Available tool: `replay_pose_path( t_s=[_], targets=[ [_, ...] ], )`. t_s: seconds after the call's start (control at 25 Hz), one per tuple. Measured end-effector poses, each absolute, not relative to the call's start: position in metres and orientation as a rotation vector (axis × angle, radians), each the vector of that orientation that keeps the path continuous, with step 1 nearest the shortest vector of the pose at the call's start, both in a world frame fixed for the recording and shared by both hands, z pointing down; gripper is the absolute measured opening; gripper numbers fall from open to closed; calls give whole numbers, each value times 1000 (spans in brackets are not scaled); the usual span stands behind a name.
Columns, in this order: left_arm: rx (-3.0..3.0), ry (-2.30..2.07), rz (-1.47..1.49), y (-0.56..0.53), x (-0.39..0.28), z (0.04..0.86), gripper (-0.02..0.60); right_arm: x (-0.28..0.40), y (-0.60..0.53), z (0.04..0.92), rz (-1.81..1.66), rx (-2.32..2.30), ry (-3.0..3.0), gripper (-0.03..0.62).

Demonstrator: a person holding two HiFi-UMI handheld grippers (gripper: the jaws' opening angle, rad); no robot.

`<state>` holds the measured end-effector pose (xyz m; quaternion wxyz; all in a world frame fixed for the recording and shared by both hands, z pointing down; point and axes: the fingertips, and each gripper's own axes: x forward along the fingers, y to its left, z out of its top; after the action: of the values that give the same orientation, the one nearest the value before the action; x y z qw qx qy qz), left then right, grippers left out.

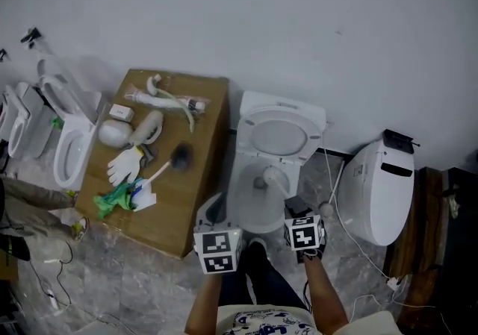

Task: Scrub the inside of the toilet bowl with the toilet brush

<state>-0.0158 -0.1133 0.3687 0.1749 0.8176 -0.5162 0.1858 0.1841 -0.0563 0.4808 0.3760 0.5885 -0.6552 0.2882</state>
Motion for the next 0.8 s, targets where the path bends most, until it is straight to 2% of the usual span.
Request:
replay_pose_path(
  t_s=[0.8],
  targets=[
    [2480, -1507, 408, -111, 6, 268, 2, 200, -42, 366, 720, 1735, -1761, 166]
  ],
)
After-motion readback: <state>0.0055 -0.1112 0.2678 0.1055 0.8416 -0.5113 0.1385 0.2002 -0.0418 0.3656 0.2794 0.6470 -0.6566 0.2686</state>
